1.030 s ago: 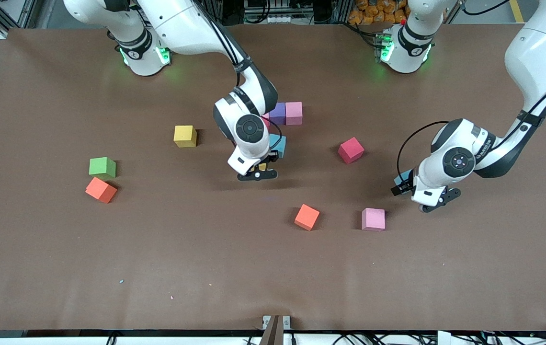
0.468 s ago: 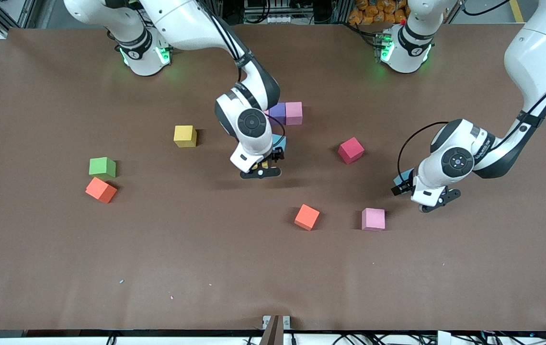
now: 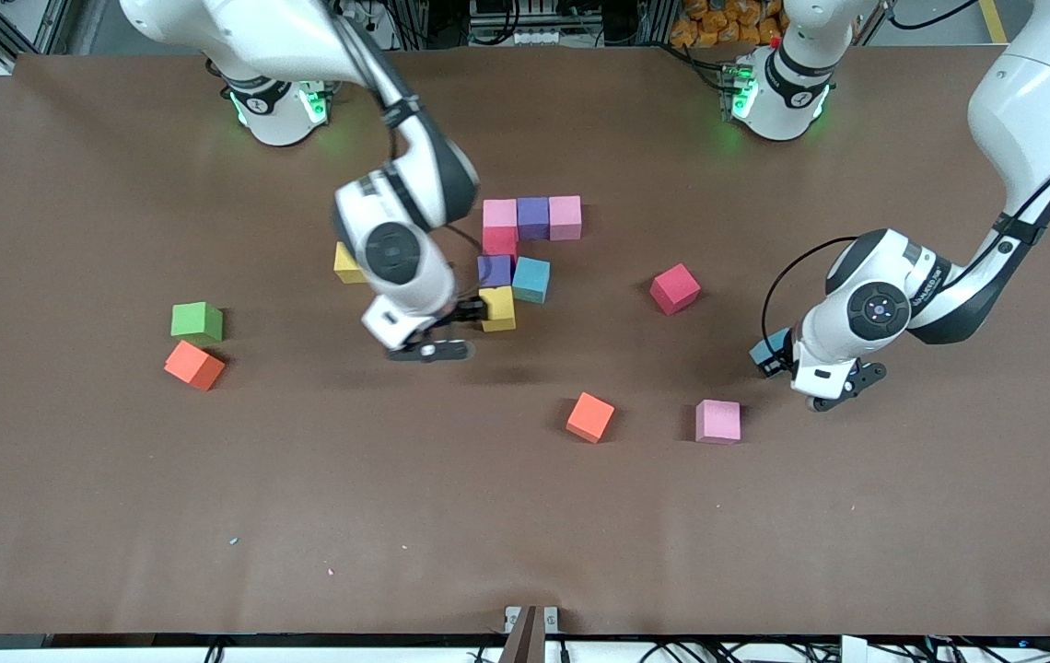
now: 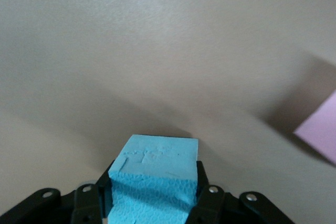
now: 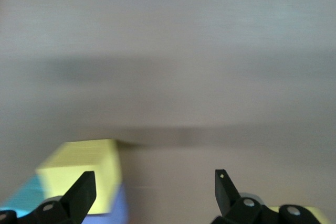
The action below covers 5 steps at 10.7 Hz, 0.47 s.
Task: Arrange 11 blocks into digit 3
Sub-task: 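Grasp the second yellow with the right gripper while the left gripper carries cyan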
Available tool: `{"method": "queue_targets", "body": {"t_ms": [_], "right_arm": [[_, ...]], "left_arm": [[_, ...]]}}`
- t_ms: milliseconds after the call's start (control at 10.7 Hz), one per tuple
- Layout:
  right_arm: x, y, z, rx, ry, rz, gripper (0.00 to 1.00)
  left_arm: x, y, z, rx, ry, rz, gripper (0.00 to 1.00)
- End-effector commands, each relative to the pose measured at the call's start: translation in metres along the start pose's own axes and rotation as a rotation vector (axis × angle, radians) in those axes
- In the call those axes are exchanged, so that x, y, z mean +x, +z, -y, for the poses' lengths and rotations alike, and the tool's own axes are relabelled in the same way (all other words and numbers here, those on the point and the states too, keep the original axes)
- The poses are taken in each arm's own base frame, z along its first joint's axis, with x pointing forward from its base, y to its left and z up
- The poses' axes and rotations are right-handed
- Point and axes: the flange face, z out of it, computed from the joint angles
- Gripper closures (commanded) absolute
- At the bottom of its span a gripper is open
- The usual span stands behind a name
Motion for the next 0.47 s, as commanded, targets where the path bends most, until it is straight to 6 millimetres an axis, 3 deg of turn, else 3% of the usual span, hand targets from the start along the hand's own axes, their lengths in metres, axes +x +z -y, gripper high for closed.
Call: {"method": "queue_targets", "body": {"t_ms": [0, 94, 375], "right_arm": [[-0.018, 0.01, -0.061, -0.057, 0.006, 0.036, 0.0], [-0.019, 0.015, -0.075, -0.106, -0.009, 0.033, 0.0], [-0.05, 0.041, -0.107, -0.103, -0.121, 0.008, 0.0]], "left_arm": [[-0.016, -0.037, -0.05, -0.06, -0.129, 0.024, 1.0], [-0.02, -0.051, -0.064, -0.09, -0.223, 0.052, 1.0], [-0.069, -0.07, -0.114, -0.112, -0.404, 0.055, 1.0]]}}
